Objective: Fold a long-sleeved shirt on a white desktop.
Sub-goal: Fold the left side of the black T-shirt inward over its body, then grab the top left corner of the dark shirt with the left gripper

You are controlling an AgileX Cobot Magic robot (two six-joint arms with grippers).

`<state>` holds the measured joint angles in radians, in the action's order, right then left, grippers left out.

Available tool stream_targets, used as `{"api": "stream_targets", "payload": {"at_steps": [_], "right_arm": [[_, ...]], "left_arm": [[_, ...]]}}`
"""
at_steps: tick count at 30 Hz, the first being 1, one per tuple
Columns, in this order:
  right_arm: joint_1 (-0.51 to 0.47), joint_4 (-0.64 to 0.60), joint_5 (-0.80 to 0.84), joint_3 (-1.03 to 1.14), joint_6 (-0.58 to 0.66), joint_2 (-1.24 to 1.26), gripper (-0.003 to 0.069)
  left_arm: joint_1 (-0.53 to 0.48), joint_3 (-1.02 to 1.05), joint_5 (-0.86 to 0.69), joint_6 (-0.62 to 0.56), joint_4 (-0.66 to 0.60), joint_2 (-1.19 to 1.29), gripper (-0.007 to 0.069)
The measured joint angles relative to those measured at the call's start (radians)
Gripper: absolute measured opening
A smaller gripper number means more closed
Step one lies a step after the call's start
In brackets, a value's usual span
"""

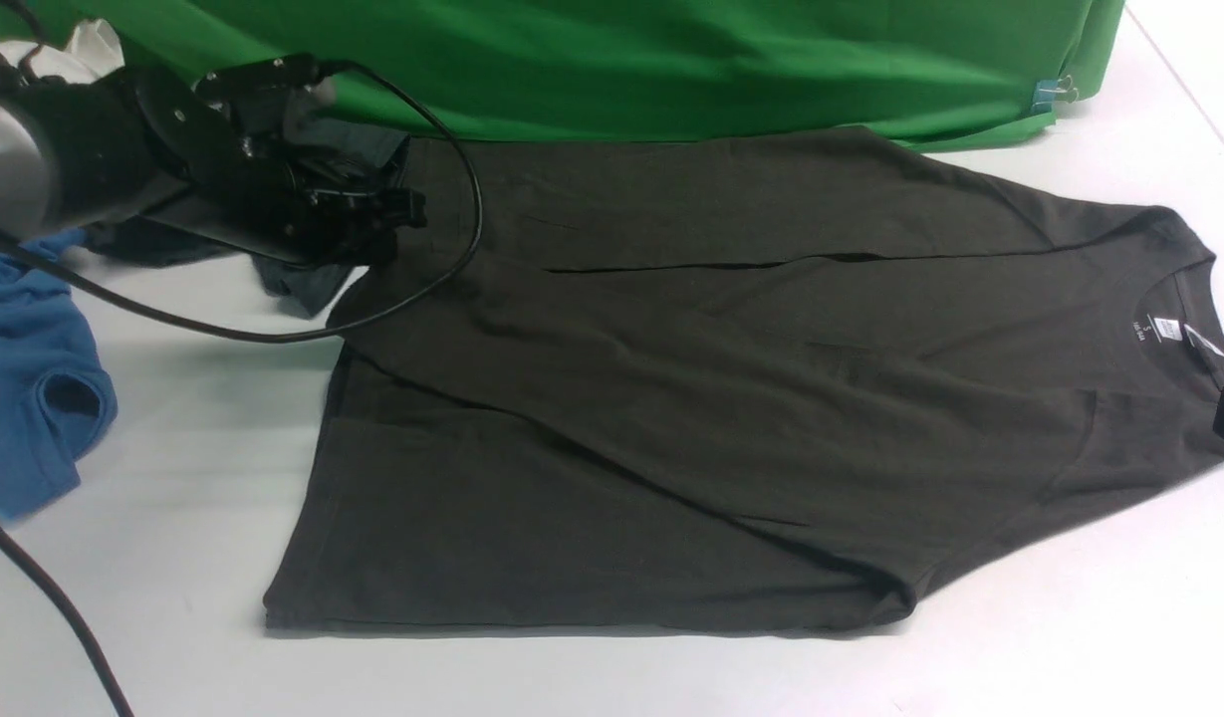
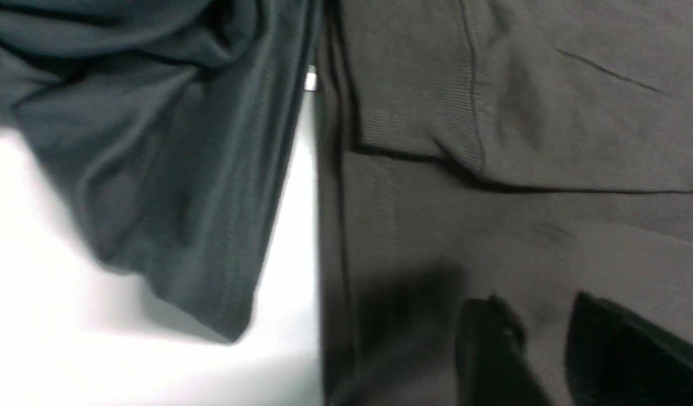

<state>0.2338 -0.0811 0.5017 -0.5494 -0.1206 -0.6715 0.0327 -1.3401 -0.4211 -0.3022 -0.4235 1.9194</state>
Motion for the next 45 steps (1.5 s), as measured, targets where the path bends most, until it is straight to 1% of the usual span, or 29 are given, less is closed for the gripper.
{"api": "stream_targets", "payload": {"at_steps": [2, 3, 4, 5, 7, 9, 10, 11, 14, 17, 18, 19, 21, 22, 24, 25, 26, 29, 30, 32, 35, 38, 41, 45], "right_arm": [[0.0, 0.0, 0.005, 0.0, 0.001, 0.0, 0.0244], [0.0, 0.0, 0.007, 0.0, 0.002, 0.0, 0.0248], [0.0, 0.0, 0.008, 0.0, 0.003, 0.0, 0.0255], [0.0, 0.0, 0.009, 0.0, 0.003, 0.0, 0.0256], [0.0, -0.003, 0.01, 0.0, 0.007, 0.0, 0.0276], [0.001, -0.012, 0.017, -0.003, 0.035, -0.001, 0.029], [0.006, -0.02, 0.048, -0.021, 0.061, -0.009, 0.03], [0.006, -0.022, 0.054, -0.025, 0.071, -0.011, 0.0302], [0.035, -0.035, 0.151, -0.165, 0.114, -0.109, 0.0328], [0.048, -0.043, 0.177, -0.252, 0.121, -0.186, 0.0333], [0.056, -0.054, 0.173, -0.32, 0.128, -0.26, 0.0336], [0.057, -0.067, 0.17, -0.341, 0.128, -0.287, 0.0336], [0.057, -0.089, 0.167, -0.362, 0.128, -0.319, 0.0335], [0.057, -0.137, 0.165, -0.384, 0.137, -0.361, 0.0335], [0.057, -0.189, 0.155, -0.392, 0.181, -0.401, 0.0335], [0.057, -0.193, 0.155, -0.392, 0.181, -0.404, 0.0335], [0.057, -0.218, 0.153, -0.392, 0.209, -0.432, 0.0335], [0.057, -0.232, 0.151, -0.392, 0.223, -0.462, 0.0335], [0.057, -0.234, 0.144, -0.392, 0.233, -0.476, 0.0335], [0.057, -0.237, 0.129, -0.392, 0.243, -0.485, 0.0335], [0.057, -0.239, 0.1, -0.392, 0.258, -0.487, 0.0335], [0.057, -0.24, 0.087, -0.392, 0.262, -0.487, 0.0335], [0.057, -0.24, 0.084, -0.392, 0.263, -0.487, 0.0335], [0.057, -0.24, 0.079, -0.392, 0.263, -0.487, 0.0335]], "left_arm": [[0.0, -0.014, -0.007, 0.049, 0.052, 0.0, 0.0334], [0.0, -0.029, -0.024, 0.096, 0.095, 0.0, 0.0381], [0.0, -0.045, -0.047, 0.116, 0.113, 0.0, 0.0419], [0.0, -0.055, -0.062, 0.13, 0.129, 0.0, 0.0437], [0.0, -0.134, -0.199, 0.182, 0.159, -0.001, 0.0533], [-0.001, -0.203, -0.297, 0.197, 0.161, -0.004, 0.0586], [-0.001, -0.254, -0.377, 0.207, 0.154, -0.004, 0.061], [-0.001, -0.262, -0.377, 0.209, 0.154, -0.004, 0.0612], [-0.001, -0.387, -0.457, 0.229, 0.138, 0.016, 0.0624], [-0.001, -0.438, -0.469, 0.248, 0.141, 0.045, 0.0622], [-0.001, -0.481, -0.5, 0.265, 0.155, 0.091, 0.0617], [-0.001, -0.497, -0.516, 0.27, 0.159, 0.118, 0.0614], [-0.001, -0.512, -0.536, 0.279, 0.161, 0.148, 0.0612], [-0.001, -0.532, -0.556, 0.295, 0.162, 0.194, 0.0604], [-0.001, -0.549, -0.562, 0.302, 0.159, 0.237, 0.0596], [-0.001, -0.553, -0.564, 0.309, 0.157, 0.246, 0.0595], [-0.001, -0.565, -0.565, 0.316, 0.153, 0.275, 0.0591], [-0.004, -0.582, -0.56, 0.36, 0.147, 0.307, 0.0584], [-0.009, -0.589, -0.558, 0.399, 0.136, 0.324, 0.0583], [-0.024, -0.591, -0.54, 0.432, 0.092, 0.34, 0.0583], [-0.044, -0.593, -0.485, 0.435, -0.015, 0.364, 0.0583], [-0.056, -0.597, -0.433, 0.43, -0.095, 0.384, 0.0583], [-0.061, -0.598, -0.407, 0.43, -0.127, 0.402, 0.0583], [-0.061, -0.598, -0.412, 0.418, -0.13, 0.415, 0.0583]]}}
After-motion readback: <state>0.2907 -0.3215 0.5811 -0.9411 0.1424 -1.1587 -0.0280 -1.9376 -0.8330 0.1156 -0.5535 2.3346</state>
